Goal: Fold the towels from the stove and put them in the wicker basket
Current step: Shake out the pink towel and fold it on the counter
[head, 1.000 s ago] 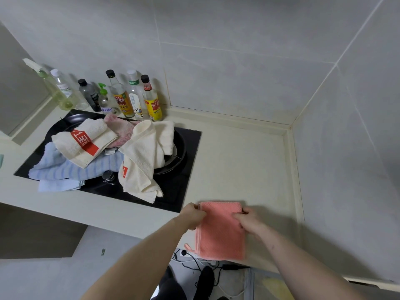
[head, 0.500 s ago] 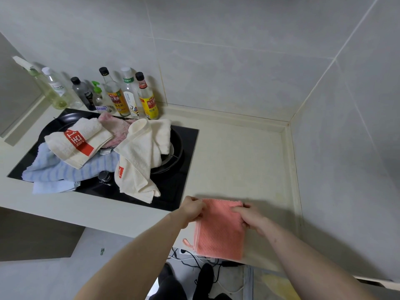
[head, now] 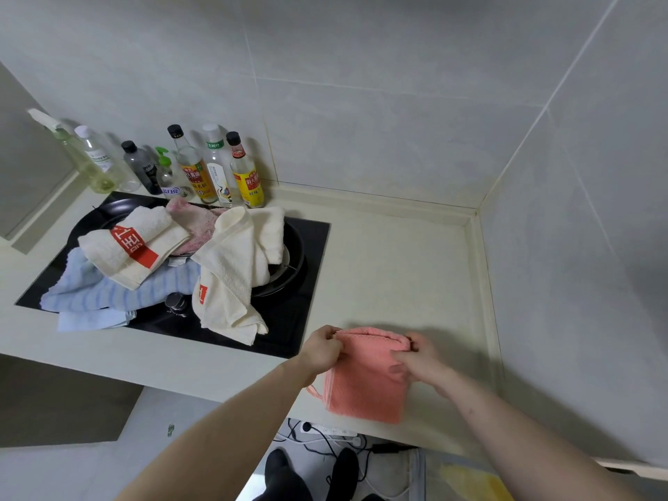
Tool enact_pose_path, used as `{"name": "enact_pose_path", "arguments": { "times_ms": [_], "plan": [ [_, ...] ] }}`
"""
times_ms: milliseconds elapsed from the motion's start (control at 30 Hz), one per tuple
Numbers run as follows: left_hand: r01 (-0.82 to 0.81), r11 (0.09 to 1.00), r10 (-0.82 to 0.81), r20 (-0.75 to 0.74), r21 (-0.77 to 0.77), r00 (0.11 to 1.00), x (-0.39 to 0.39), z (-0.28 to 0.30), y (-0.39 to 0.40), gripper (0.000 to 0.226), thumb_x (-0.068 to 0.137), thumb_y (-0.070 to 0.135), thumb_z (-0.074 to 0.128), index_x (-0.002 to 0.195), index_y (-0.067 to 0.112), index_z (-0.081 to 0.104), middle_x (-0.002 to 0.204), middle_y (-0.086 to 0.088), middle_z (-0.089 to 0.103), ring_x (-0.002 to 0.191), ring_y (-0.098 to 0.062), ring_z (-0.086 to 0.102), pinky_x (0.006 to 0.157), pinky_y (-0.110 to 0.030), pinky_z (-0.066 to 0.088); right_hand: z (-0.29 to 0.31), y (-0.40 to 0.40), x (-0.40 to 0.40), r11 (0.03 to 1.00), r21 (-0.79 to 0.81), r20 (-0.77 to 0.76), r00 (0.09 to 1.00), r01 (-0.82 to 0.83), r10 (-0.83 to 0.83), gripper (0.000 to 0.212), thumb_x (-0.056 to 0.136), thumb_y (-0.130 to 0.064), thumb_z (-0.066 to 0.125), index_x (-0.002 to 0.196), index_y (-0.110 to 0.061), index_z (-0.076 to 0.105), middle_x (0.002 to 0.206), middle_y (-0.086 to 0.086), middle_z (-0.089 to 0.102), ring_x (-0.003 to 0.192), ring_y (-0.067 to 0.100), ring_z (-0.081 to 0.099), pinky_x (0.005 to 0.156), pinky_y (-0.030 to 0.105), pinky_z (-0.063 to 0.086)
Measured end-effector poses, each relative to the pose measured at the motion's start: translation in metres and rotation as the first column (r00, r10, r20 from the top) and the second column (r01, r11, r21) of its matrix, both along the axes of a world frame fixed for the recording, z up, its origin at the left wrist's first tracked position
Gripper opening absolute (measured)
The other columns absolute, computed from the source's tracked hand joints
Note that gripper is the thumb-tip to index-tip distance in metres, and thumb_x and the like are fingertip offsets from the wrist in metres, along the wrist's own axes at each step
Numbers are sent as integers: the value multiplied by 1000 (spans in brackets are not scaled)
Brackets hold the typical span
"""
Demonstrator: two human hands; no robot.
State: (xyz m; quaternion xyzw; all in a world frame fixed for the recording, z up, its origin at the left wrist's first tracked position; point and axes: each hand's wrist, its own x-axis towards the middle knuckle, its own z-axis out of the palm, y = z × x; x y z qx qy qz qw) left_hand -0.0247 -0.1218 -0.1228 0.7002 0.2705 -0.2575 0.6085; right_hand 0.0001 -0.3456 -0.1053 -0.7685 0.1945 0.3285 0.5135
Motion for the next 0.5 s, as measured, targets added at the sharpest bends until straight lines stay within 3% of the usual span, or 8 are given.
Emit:
{"name": "enact_pose_path", "arguments": {
  "times_ms": [67,133,200,300,400,500],
  "plan": [
    [32,999,-33,33,25,999,-4,-1,0,28,86,12,57,111,20,66,107,-4,72,99,-21,71,92,-37,59,-2,-2,-4,1000,-19,56,998,-12,13,36,89,11,65,120,-2,52,113,18,59,51,13,69,45,24,54],
    [44,998,-48,74,48,996,-9,3,-1,23,90,15,55,109,21,66,101,0,70,90,-15,66,79,-28,53,-5,-5,-7,996,-75,139,988,-56,66,34,81,12,71,107,-6,58,102,14,61,71,19,66,66,33,59],
    [61,996,-68,107,67,992,-14,4,-1,23,92,13,52,109,20,65,98,2,68,84,-11,61,75,-23,46,-3,-9,-12,978,-162,202,966,-130,162,33,73,2,79,94,-17,62,90,2,65,85,20,61,78,33,51],
    [84,993,-95,145,85,985,-21,3,1,22,93,9,52,108,19,65,106,1,67,85,-9,61,77,-21,45,0,-14,-20,961,-214,259,939,-174,227,33,69,-14,83,90,-32,63,90,-8,72,87,16,66,77,29,50],
    [98,988,-118,175,116,977,-28,-1,4,21,94,11,54,110,19,64,114,0,66,90,-8,61,74,-19,44,8,-13,-28,964,-177,286,926,-200,245,42,75,-15,83,98,-43,62,95,-19,71,88,-1,65,72,13,46],
    [125,981,-155,207,149,966,-35,-4,7,19,95,15,57,113,20,61,114,-1,62,89,-6,59,67,-16,42,13,-14,-35,958,-181,344,898,-222,274,37,78,-18,82,93,-47,64,91,-25,70,86,-11,63,72,7,45]
  ]
}}
